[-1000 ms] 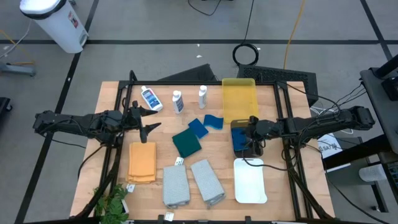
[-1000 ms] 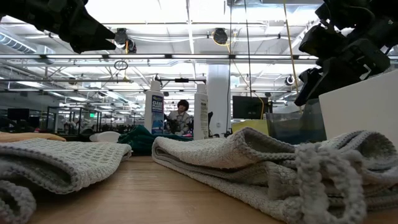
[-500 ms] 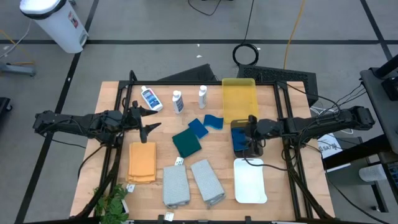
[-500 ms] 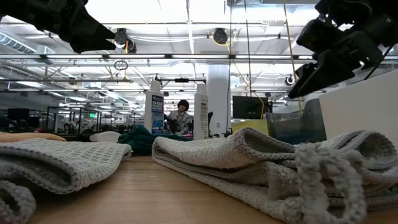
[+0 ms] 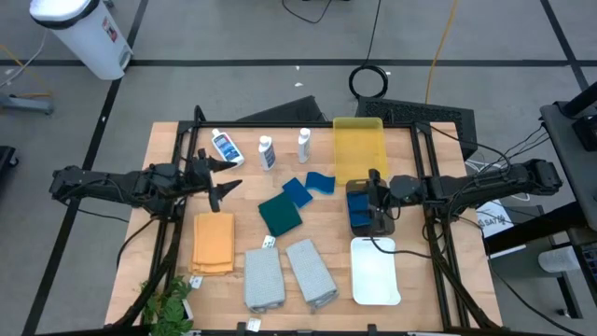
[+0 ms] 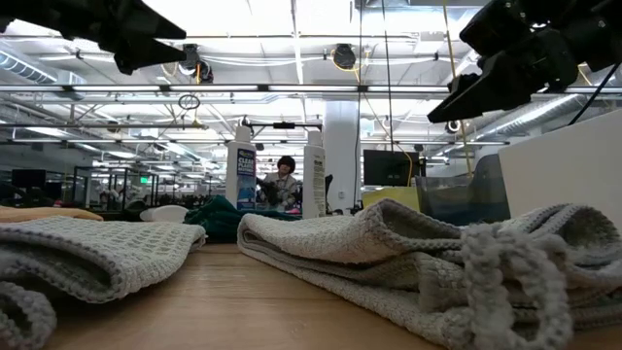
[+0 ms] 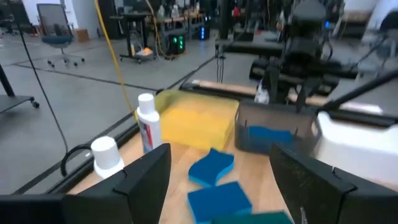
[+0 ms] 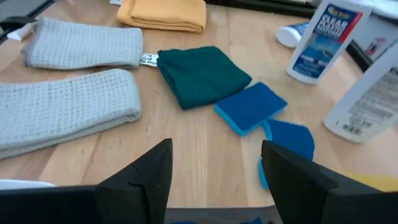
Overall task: Pick & Place Kitchen Items
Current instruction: Put the blue sponge into the black bin
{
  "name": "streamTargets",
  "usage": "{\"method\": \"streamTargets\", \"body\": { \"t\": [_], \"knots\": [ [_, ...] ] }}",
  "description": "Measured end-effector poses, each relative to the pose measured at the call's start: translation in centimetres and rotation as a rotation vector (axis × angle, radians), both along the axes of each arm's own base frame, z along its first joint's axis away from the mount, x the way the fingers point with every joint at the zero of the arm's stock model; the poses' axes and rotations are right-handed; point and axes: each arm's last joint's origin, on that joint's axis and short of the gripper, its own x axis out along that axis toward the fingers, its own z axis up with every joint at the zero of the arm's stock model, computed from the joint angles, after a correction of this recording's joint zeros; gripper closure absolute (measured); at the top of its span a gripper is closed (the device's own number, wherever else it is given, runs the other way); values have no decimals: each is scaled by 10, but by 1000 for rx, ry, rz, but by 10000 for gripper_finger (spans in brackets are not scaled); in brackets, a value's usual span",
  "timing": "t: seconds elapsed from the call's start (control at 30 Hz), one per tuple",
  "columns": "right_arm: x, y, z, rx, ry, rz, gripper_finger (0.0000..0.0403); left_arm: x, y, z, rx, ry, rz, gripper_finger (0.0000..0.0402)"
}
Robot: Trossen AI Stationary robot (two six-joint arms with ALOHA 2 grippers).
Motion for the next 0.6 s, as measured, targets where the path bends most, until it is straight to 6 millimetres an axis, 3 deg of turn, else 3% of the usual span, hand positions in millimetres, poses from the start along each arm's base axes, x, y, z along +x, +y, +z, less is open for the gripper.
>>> {"method": "streamTargets", "body": {
  "t": [0.3, 0.47, 0.6],
  "knots": [
    [1, 0, 3, -17, -33, 9, 190, 26, -2, -10, -165, -2, 10, 123],
    [2, 0, 4, -16, -47, 8, 191, 51, -4, -20, -248, -25, 29, 123],
    [2, 0, 4, -9, -46, 6, 191, 79, -4, -28, -271, 56, 41, 123]
  ]
}}
